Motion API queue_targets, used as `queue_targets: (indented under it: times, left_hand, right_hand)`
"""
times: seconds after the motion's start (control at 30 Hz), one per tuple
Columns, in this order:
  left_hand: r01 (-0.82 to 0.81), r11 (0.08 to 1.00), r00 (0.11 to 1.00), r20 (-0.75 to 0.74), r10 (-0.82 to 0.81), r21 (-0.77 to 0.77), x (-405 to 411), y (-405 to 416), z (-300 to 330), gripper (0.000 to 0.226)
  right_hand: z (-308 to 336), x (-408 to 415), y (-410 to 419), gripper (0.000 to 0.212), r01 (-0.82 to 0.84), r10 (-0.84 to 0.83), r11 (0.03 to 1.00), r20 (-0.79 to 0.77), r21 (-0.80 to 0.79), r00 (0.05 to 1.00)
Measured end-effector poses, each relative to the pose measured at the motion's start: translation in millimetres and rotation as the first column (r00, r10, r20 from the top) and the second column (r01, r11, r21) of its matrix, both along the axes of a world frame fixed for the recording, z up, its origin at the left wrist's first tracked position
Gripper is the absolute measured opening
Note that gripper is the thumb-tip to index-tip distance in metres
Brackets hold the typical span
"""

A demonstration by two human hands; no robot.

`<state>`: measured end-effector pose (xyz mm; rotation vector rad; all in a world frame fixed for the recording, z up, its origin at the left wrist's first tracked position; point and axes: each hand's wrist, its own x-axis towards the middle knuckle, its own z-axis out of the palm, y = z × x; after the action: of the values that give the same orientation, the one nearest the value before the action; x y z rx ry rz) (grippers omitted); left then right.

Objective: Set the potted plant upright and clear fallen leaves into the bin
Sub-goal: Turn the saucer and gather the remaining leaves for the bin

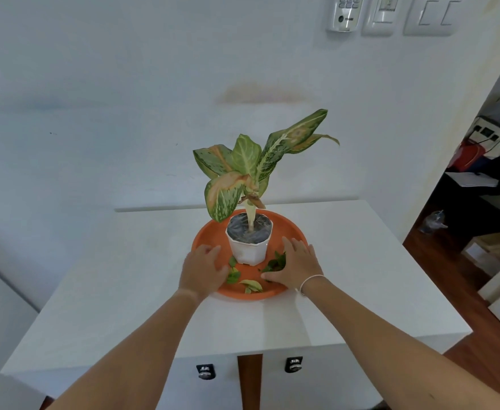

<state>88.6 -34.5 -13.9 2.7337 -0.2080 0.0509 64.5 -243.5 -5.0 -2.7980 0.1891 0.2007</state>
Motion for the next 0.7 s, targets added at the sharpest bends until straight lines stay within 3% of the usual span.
queue_targets:
  times: [0.07,0.13,0.3,0.4,0.7]
  left_hand:
    - [0.133,0.980,0.991,-0.034,-0.130,0.149,2,-6,0,0.056]
    - [0.202,0.959,0.978,-0.086,-0.188,0.198,4,-12,0,0.057]
    - [0.270,0.912,0.945,-0.268,-0.190,0.308,7,-19,-1,0.069]
    - [0.296,0.887,0.942,-0.264,-0.209,0.354,4,-19,-1,0.063]
    - [0.264,0.953,0.962,-0.113,-0.249,0.146,-5,-17,-4,0.046]
  right_hand:
    - [-2,7,1,0.111,-0.042,0.038,0.997,-0.068,-0.069,0.997]
    - [-2,11,0,0.110,-0.061,0.048,0.992,-0.120,-0.108,0.992]
    - [0,15,3,0.093,-0.116,0.093,0.982,-0.157,-0.146,0.983]
    - [4,11,4,0.081,-0.127,0.104,0.982,-0.161,-0.139,0.981]
    - [7,-4,12,0.039,-0.197,0.202,0.977,-0.062,0.077,0.978]
